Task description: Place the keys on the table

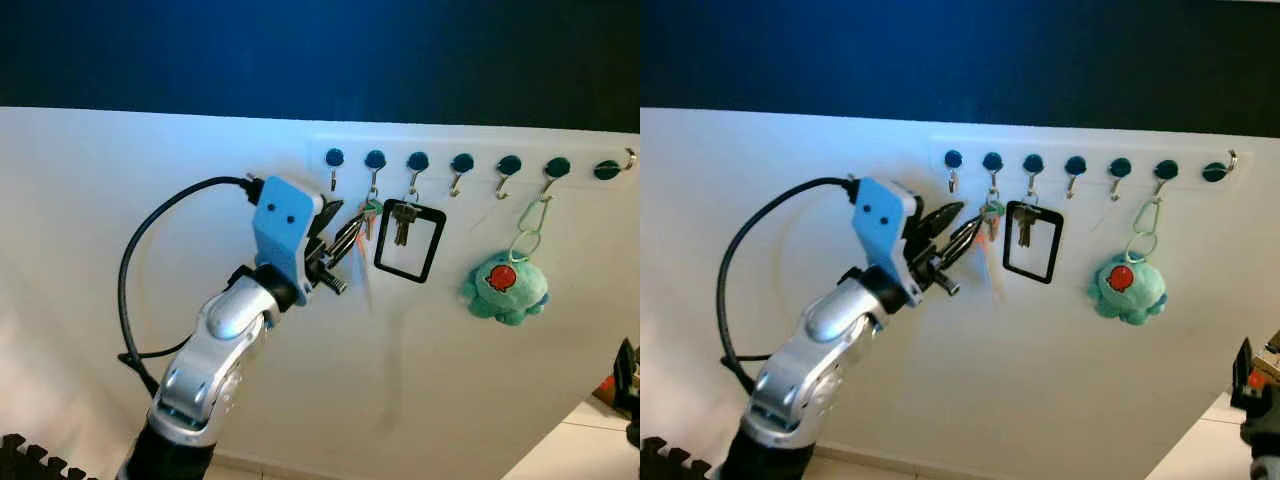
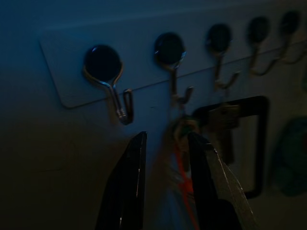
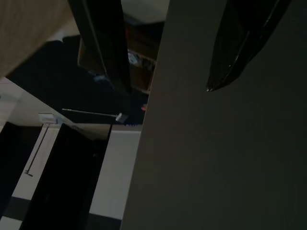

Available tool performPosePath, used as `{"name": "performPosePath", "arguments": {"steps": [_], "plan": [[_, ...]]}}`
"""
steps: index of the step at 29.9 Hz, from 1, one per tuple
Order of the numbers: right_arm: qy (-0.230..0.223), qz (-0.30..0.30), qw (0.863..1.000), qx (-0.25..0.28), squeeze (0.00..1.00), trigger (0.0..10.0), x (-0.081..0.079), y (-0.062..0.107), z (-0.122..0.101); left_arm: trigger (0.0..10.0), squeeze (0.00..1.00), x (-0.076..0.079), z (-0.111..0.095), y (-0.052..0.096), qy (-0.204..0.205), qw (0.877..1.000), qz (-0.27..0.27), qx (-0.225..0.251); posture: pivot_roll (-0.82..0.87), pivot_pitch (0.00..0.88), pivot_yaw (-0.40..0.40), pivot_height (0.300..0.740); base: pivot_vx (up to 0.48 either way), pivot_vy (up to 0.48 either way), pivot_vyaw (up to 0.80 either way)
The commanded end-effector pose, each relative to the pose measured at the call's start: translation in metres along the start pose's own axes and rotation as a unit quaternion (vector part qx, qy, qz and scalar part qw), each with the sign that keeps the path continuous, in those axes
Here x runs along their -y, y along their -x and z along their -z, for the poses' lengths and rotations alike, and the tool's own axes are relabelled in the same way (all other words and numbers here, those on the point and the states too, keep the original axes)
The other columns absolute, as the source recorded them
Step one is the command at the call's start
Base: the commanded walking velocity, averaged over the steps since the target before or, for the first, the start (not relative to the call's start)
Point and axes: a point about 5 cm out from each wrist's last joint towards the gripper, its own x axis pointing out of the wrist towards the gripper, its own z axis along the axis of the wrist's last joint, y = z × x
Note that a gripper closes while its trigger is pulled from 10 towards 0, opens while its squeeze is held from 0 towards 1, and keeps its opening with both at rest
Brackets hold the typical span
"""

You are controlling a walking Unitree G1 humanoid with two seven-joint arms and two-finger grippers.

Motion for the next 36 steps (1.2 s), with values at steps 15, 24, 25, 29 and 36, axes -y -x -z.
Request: {"name": "performPosePath", "arguments": {"steps": [15, 24, 25, 29, 36], "plan": [[0.000, -0.015, 1.000, -0.015, 0.00, 10.0, -0.017, 0.011, 0.009, 9.7, 0.00, 0.002, -0.006, -0.008, 0.014, 1.000, 0.009, 0.012, -0.08, 0.074, 0.036, 0.740, 0.000, 0.000, 0.00], [0.002, -0.015, 1.000, -0.019, 0.00, 10.0, -0.016, 0.008, 0.012, 10.0, 0.00, 0.012, -0.011, 0.000, 0.063, 0.996, 0.059, 0.020, -0.07, 0.070, 0.033, 0.740, 0.000, 0.000, 0.00], [0.002, -0.017, 1.000, -0.020, 0.00, 10.0, -0.017, 0.008, 0.012, 10.0, 0.00, 0.012, -0.012, 0.000, 0.063, 0.996, 0.059, 0.021, -0.07, 0.070, 0.033, 0.740, 0.000, 0.000, 0.00], [0.001, -0.019, 1.000, -0.020, 0.00, 10.0, -0.019, 0.007, 0.012, 10.0, 0.00, 0.011, -0.011, -0.004, 0.058, 0.997, 0.045, 0.018, -0.07, 0.070, 0.032, 0.740, 0.000, 0.000, 0.00], [-0.006, -0.033, 0.999, -0.017, 0.00, 10.0, -0.025, 0.007, 0.012, 10.0, 0.00, 0.009, -0.008, -0.016, 0.045, 0.999, 0.021, 0.012, -0.07, 0.071, 0.032, 0.740, 0.000, 0.000, 0.00]]}}
